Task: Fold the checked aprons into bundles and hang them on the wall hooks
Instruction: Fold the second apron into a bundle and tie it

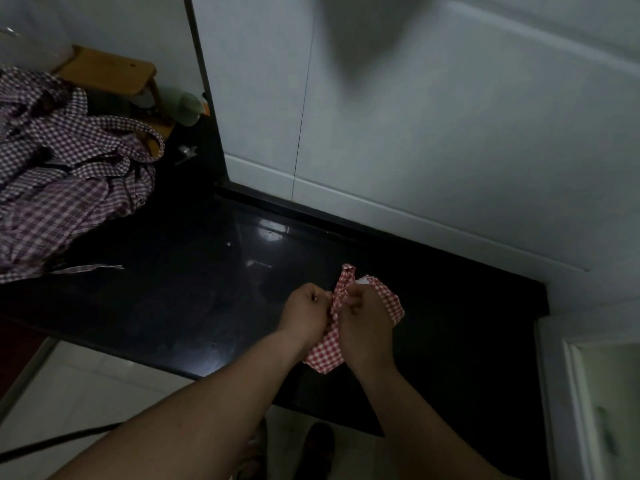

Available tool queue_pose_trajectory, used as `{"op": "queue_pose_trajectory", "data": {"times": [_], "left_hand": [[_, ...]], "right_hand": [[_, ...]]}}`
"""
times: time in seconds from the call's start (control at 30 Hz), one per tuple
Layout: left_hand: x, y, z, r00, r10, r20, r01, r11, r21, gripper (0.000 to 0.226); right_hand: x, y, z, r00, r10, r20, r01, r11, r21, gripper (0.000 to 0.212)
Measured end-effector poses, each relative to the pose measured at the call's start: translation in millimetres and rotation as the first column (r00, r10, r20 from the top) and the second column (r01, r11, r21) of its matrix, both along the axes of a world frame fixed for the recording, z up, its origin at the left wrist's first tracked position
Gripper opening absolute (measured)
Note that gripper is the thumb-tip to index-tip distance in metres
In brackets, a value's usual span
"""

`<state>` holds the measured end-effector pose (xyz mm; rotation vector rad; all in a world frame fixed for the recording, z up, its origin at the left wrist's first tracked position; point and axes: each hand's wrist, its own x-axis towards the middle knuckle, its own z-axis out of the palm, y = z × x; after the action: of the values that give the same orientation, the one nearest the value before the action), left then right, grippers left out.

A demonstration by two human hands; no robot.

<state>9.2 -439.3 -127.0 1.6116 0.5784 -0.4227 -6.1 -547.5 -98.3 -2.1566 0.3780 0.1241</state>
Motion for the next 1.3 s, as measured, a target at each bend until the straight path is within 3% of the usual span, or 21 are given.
{"op": "queue_pose_trajectory", "data": {"times": [0.07,0.1,0.2,0.27,0.37,0.5,0.57,0.6,0.7,0.77,0.87,0.93,1.0,1.17,1.3], "left_hand": [[1,4,2,1.0,-0.02,0.012,0.021,0.988,-0.154,0.023],[2,7,3,0.999,-0.038,0.016,0.041,0.972,-0.23,0.022],[7,15,4,0.994,-0.106,0.035,0.111,0.918,-0.381,0.021],[10,17,3,0.988,-0.148,0.049,0.155,0.897,-0.413,0.022],[14,18,8,0.97,-0.226,0.089,0.243,0.906,-0.348,0.023],[28,14,16,0.883,-0.421,0.209,0.41,0.907,0.095,0.023],[36,10,20,0.849,-0.469,0.245,0.389,0.867,0.31,0.025],[39,7,23,0.854,-0.454,0.253,0.363,0.869,0.336,0.028],[37,-2,28,0.912,-0.338,0.232,0.307,0.938,0.162,0.031],[32,-3,27,0.938,-0.293,0.183,0.292,0.956,0.033,0.031],[29,2,22,0.958,-0.275,0.085,0.286,0.942,-0.177,0.032],[28,5,19,0.948,-0.307,0.084,0.317,0.938,-0.142,0.034],[28,6,13,0.93,-0.356,0.087,0.357,0.934,0.009,0.036],[27,44,-13,0.976,-0.195,0.098,0.15,0.925,0.348,0.033],[27,53,-15,0.958,-0.271,0.095,0.247,0.946,0.211,0.032]], "right_hand": [[12,-12,5,0.978,0.196,0.073,-0.174,0.955,-0.24,0.02],[19,-19,9,0.959,0.281,0.039,-0.256,0.916,-0.308,0.021],[38,-38,21,0.886,0.441,-0.145,-0.462,0.807,-0.367,0.025],[42,-42,26,0.858,0.472,-0.202,-0.513,0.779,-0.361,0.026],[39,-39,31,0.878,0.46,-0.134,-0.474,0.789,-0.392,0.016],[36,-37,34,0.927,0.342,-0.155,-0.373,0.89,-0.261,0.028],[40,-39,36,0.942,0.267,-0.204,-0.299,0.943,-0.145,0.029],[42,-41,38,0.946,0.224,-0.236,-0.244,0.968,-0.061,0.027],[45,-49,45,0.93,0.163,-0.331,-0.104,0.976,0.189,0.017],[44,-56,40,0.906,0.194,-0.377,-0.156,0.979,0.13,0.017],[37,-64,29,0.855,0.286,-0.432,-0.317,0.948,0.001,0.04],[30,-73,21,0.853,0.29,-0.434,-0.263,0.957,0.121,0.03],[24,-85,16,0.881,0.237,-0.409,-0.143,0.958,0.247,0.022],[12,-145,30,0.914,0.095,-0.394,-0.046,0.99,0.133,0.019],[9,-147,43,0.886,0.11,-0.451,-0.022,0.98,0.197,0.023]]}}
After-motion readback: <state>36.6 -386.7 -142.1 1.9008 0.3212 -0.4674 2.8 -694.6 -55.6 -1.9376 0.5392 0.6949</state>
